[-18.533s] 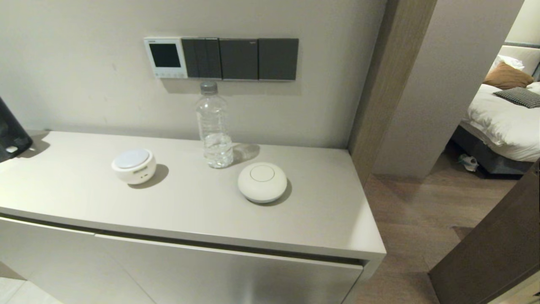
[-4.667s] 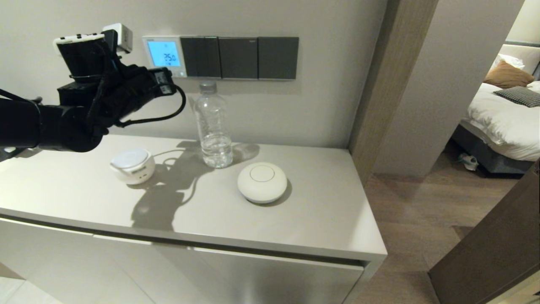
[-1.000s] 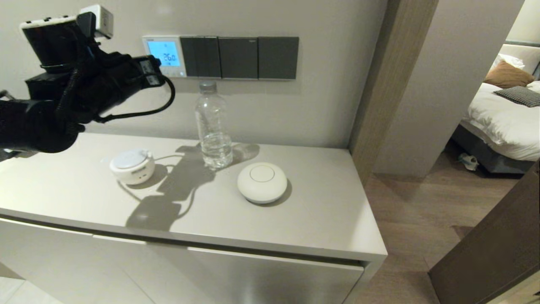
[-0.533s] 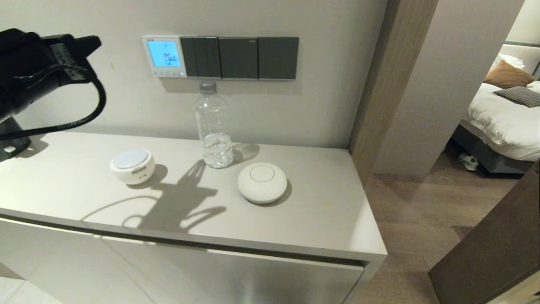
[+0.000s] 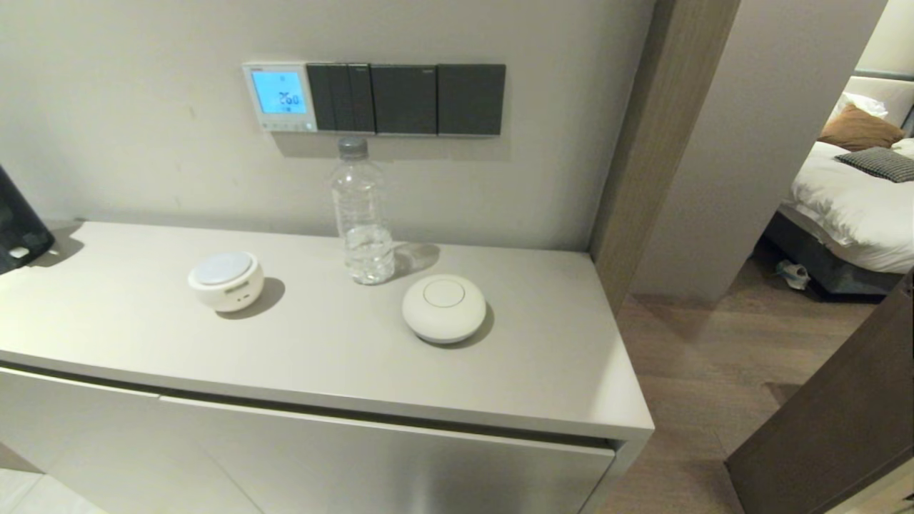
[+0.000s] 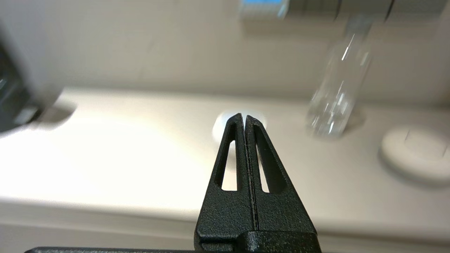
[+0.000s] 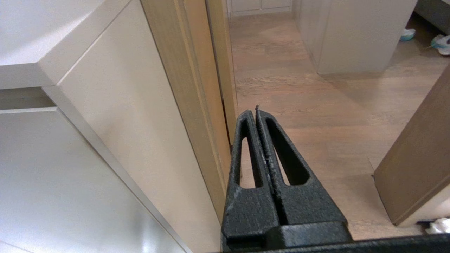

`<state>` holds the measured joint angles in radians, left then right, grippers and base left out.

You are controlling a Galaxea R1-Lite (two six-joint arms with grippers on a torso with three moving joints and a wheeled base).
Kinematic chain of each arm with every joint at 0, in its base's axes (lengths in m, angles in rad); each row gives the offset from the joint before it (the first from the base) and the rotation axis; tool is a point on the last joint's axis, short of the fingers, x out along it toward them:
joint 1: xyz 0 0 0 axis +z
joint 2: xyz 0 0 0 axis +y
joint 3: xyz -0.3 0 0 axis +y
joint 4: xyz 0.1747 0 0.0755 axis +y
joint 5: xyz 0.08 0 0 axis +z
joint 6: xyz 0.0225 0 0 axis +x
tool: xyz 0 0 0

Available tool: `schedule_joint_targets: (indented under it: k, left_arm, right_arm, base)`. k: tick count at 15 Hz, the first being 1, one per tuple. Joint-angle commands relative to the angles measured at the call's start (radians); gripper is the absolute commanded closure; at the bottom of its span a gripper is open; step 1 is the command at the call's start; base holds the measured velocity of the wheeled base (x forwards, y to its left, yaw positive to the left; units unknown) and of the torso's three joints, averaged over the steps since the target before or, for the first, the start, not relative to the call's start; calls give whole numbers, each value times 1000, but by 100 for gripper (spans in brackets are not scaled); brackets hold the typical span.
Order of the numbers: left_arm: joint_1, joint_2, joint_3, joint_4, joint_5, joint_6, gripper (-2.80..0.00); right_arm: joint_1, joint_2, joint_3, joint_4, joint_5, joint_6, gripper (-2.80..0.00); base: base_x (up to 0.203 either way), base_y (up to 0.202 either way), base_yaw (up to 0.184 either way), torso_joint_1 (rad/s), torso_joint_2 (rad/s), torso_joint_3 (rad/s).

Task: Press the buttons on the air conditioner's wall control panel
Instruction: Turn off the central air conditioner

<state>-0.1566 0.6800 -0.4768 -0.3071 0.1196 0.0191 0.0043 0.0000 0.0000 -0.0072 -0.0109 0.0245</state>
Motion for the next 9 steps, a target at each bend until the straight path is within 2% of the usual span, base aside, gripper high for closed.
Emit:
schedule_joint_targets:
  k: [1, 6, 9]
  left_arm:
    - [21, -252, 141, 75, 25, 2, 0]
    - [163, -502, 277, 288, 23, 1, 0]
    - [169, -514, 376, 288, 3, 1, 0]
  right_arm:
    - [0, 0, 2, 0, 0, 0, 0]
    - [0, 0, 3, 0, 0, 0, 0]
    - [0, 0, 3, 0, 0, 0, 0]
  base:
    - [0, 0, 0, 0, 0, 0]
    - [0, 0, 0, 0, 0, 0]
    - [0, 0, 0, 0, 0, 0]
